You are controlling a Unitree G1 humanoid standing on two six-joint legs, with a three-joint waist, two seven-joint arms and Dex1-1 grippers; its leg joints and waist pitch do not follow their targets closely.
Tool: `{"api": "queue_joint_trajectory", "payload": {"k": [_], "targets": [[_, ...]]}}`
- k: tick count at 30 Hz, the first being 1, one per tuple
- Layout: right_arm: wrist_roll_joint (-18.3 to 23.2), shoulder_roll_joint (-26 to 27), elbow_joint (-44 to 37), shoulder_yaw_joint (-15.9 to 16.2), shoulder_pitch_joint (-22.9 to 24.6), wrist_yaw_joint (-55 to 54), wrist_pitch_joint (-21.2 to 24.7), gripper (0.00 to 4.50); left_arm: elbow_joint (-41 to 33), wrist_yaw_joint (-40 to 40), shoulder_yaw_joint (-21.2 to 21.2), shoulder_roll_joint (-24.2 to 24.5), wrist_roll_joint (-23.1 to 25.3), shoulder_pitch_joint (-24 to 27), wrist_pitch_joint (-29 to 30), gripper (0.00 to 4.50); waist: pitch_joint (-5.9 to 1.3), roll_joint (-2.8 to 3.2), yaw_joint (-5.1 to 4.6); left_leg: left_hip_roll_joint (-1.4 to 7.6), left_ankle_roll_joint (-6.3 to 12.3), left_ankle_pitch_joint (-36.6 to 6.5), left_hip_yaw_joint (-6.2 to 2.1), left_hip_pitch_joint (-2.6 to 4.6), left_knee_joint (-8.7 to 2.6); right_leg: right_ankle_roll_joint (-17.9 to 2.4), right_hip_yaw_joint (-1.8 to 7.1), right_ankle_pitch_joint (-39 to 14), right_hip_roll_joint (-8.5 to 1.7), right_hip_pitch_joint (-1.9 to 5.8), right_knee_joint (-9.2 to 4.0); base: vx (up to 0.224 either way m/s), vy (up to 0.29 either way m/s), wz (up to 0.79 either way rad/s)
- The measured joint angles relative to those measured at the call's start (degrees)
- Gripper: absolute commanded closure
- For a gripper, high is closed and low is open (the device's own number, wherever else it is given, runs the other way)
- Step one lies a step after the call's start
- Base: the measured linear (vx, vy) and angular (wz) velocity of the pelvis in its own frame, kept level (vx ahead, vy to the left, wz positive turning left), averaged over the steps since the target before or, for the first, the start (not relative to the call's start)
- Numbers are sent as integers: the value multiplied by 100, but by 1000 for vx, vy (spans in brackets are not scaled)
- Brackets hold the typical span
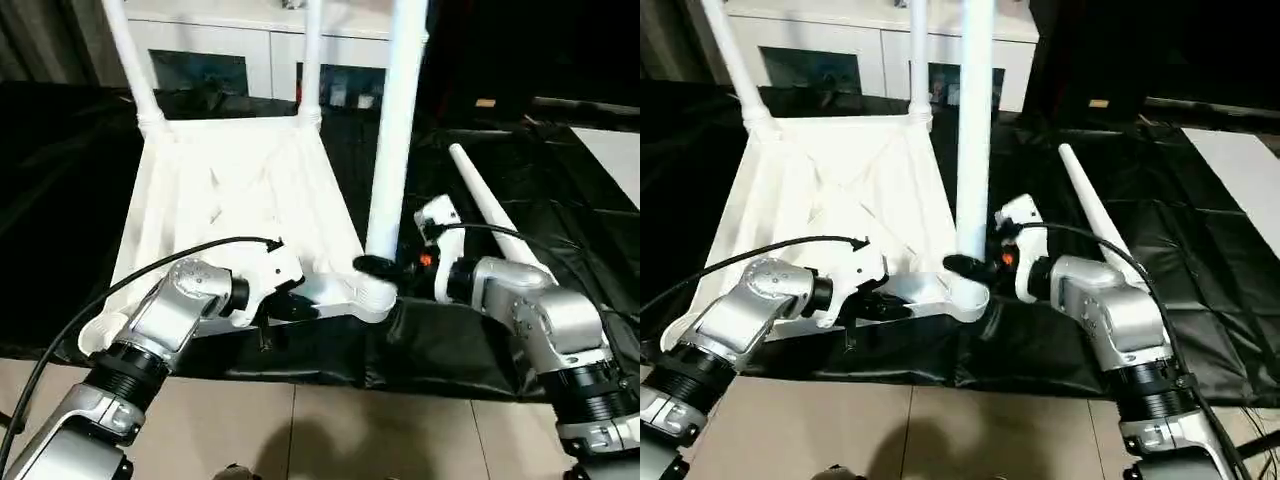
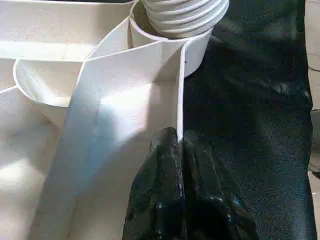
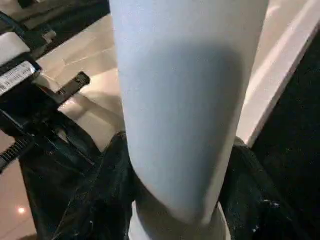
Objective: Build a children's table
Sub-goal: Insert table leg to table base
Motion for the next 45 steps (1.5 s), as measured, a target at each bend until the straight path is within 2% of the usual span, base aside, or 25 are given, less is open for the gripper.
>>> {"api": "queue_joint_trajectory", "payload": {"k": [5,13,18,21,25,28,31,36,38,45], "targets": [[0,12,197,-14,-72,20,-35,262,-132,13,2,31,32,42,95,450,-2,3,8,-1,0,0,2,-4,1,-12,2,7,0,0,-5,0,0,0],[86,336,811,-302,-78,20,-443,262,-135,73,3,13,49,60,95,450,-7,-1,-6,-1,0,0,4,1,0,-13,3,8,0,4,-8,0,0,0],[168,436,898,-456,52,24,-607,262,-167,115,6,-9,73,84,99,450,-13,-10,-5,-1,0,0,3,3,0,-13,3,8,0,6,-8,0,0,0],[268,490,688,-575,438,33,-917,262,-256,159,5,-21,84,129,137,450,-20,-11,11,-1,0,0,3,0,-4,-12,2,7,0,6,-15,0,0,0],[325,642,362,-732,1000,-2,-1470,263,-322,171,5,-62,79,215,167,450,-74,30,10,-1,2,-1,6,-1,-7,-1,4,0,0,13,-34,0,0,0],[316,735,263,-742,1218,-98,-1796,263,-313,196,5,-91,82,223,170,450,-85,35,7,-2,3,-2,6,0,-14,0,3,0,0,19,-52,0,0,0],[105,715,52,-614,1422,-197,-2121,263,-269,217,5,-102,83,223,167,450,-101,63,0,-6,3,-2,5,1,-30,2,0,2,0,30,-83,0,0,0],[-172,631,-127,-403,1482,-238,-2223,263,-254,222,5,-102,85,221,166,450,-107,64,0,-6,3,-2,4,2,-32,8,0,-2,1,32,-84,0,0,0],[-336,529,-212,-227,1486,-216,-2325,263,-253,223,5,-120,89,221,167,450,-110,61,-1,-6,3,-2,4,2,-34,17,0,-7,1,33,-85,0,0,0],[-400,611,-211,-221,1518,-317,-2444,263,-253,253,5,-140,100,222,167,450,-115,39,-10,-6,3,-2,4,3,-39,30,-1,-15,1,31,-88,0,0,0]]}}
